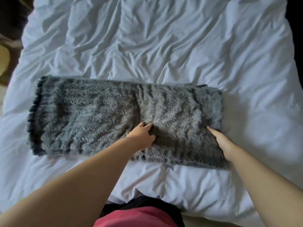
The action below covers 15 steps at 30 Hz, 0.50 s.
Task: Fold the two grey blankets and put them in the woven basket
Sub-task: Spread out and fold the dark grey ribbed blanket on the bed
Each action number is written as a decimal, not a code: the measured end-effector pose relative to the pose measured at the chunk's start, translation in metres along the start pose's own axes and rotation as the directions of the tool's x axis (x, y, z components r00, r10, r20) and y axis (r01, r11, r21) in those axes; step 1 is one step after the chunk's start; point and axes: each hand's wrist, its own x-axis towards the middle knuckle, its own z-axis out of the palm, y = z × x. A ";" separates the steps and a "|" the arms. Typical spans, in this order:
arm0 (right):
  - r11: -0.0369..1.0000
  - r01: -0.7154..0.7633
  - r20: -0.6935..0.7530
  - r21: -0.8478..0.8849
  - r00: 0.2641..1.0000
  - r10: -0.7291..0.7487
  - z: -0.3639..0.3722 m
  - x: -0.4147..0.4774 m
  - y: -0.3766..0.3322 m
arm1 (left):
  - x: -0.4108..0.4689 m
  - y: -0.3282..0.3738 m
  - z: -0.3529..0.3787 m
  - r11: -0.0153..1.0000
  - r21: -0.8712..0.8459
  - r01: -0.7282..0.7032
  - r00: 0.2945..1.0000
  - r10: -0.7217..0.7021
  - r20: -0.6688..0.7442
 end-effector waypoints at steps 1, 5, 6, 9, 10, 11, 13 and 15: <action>1.000 0.017 0.004 -0.003 1.000 -0.017 0.000 0.000 -0.005 | -0.001 0.000 -0.005 1.000 -0.022 -0.009 1.000 0.009 -0.013; 0.993 0.102 -0.040 0.050 0.994 -0.100 0.003 -0.013 -0.018 | -0.006 0.006 -0.022 0.973 -0.220 -0.071 0.988 0.037 -0.153; 0.991 0.110 -0.024 0.077 0.994 -0.108 0.005 -0.019 -0.022 | -0.009 0.010 -0.024 0.954 -0.284 -0.098 0.982 0.047 -0.181; 0.980 0.146 0.025 0.135 0.988 -0.150 0.006 -0.041 -0.033 | -0.015 0.023 -0.031 0.853 -0.462 -0.241 0.958 0.131 -0.256; 0.977 0.153 0.040 0.149 0.986 -0.161 0.008 -0.050 -0.037 | -0.016 0.027 -0.033 0.819 -0.492 -0.294 0.943 0.165 -0.289; 0.974 0.157 0.062 0.164 0.984 -0.169 0.010 -0.060 -0.042 | -0.016 0.029 -0.034 0.789 -0.516 -0.334 0.930 0.188 -0.315; 0.971 0.178 0.095 0.161 0.976 -0.195 0.017 -0.083 -0.052 | -0.014 0.032 -0.033 0.745 -0.571 -0.346 0.932 0.204 -0.299; 0.960 0.260 0.077 0.104 0.960 -0.268 0.030 -0.104 -0.065 | -0.012 0.028 -0.031 0.695 -0.661 -0.283 0.959 0.192 -0.209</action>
